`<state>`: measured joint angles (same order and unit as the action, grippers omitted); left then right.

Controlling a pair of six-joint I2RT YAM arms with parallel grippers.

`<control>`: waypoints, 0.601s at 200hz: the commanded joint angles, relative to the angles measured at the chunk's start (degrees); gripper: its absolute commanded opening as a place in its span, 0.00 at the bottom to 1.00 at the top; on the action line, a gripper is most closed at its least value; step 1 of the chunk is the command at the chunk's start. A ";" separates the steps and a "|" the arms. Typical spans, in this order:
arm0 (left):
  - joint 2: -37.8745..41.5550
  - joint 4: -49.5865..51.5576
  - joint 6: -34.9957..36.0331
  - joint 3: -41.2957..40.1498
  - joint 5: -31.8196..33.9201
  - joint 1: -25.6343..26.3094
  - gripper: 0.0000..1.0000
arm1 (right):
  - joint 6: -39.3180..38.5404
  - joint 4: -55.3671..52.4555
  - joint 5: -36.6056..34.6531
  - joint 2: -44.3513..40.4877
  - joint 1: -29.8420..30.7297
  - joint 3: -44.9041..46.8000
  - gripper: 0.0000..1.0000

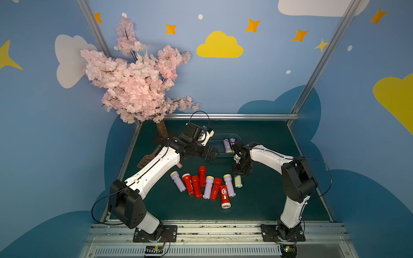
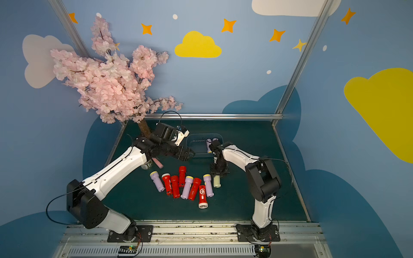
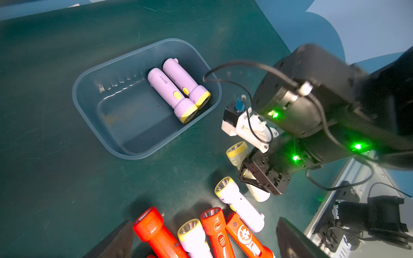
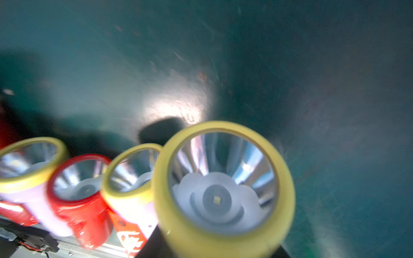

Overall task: Put the flashlights into the storage boxes
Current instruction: Pick up the flashlight from the center of the board.

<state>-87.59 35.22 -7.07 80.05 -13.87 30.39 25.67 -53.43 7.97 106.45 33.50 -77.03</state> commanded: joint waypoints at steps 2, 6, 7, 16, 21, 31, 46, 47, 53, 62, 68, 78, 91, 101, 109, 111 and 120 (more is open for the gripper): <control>-0.04 -1.27 0.82 0.35 1.78 -0.09 0.99 | -2.25 -5.13 -1.70 -0.32 -0.16 -6.28 0.38; -0.10 -1.37 0.83 0.29 1.97 -0.09 0.99 | -2.51 -5.58 -1.79 -0.09 -0.25 -7.52 0.38; -0.07 -1.42 0.83 0.24 2.03 -0.08 0.99 | -2.58 -5.74 -1.80 -0.01 -0.22 -7.74 0.38; 0.07 -1.53 0.91 0.19 2.37 -0.07 0.99 | -3.13 -6.85 -1.88 0.76 -0.46 -10.64 0.38; 0.17 -1.60 0.91 0.02 2.65 -0.07 0.99 | -3.45 -7.36 -2.11 1.20 -0.55 -12.28 0.38; 0.38 -1.83 0.92 -0.28 3.33 -0.11 0.99 | -4.01 -8.21 -2.34 2.26 -0.87 -15.41 0.39; 0.90 -2.25 0.93 -0.76 4.00 -0.24 0.99 | -4.78 -9.11 -2.18 4.23 -1.44 -20.23 0.39; 0.92 -2.26 0.97 -0.81 4.01 -0.24 0.99 | -4.81 -9.13 -2.13 4.39 -1.47 -20.51 0.39; 1.11 -2.37 0.91 -1.06 4.13 -0.38 0.99 | -5.15 -9.49 -2.00 5.26 -1.71 -22.41 0.39; 1.40 -2.48 0.93 -1.20 4.44 -0.49 0.99 | -5.81 -9.91 -1.84 6.88 -2.04 -25.35 0.39; 1.58 -2.52 1.05 -1.35 4.68 -0.57 0.99 | -6.20 -10.30 -1.90 8.05 -2.27 -27.41 0.39; 1.92 -2.48 1.12 -1.60 5.43 -0.77 0.99 | -6.87 -10.89 -1.82 10.02 -2.67 -30.81 0.39; 2.24 -2.44 1.13 -1.90 6.51 -1.16 0.99 | -7.67 -11.33 -1.50 12.76 -3.31 -35.19 0.39; 2.47 -2.32 1.10 -2.16 6.99 -1.53 0.99 | -8.42 -11.73 -1.38 15.06 -3.72 -38.51 0.39; 2.68 -2.16 1.23 -2.19 7.18 -1.89 0.99 | -8.82 -12.28 -1.17 17.02 -4.23 -41.46 0.39; 2.66 -2.11 1.26 -2.23 7.23 -1.95 0.99 | -8.93 -12.41 -1.13 17.56 -4.34 -42.35 0.39; 2.97 -1.91 1.51 -2.29 7.52 -2.28 0.99 | -9.36 -13.21 -0.68 19.74 -4.87 -45.73 0.39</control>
<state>-86.87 33.15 -6.61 78.50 -7.97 29.10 18.70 -63.24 6.63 121.97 29.89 -115.57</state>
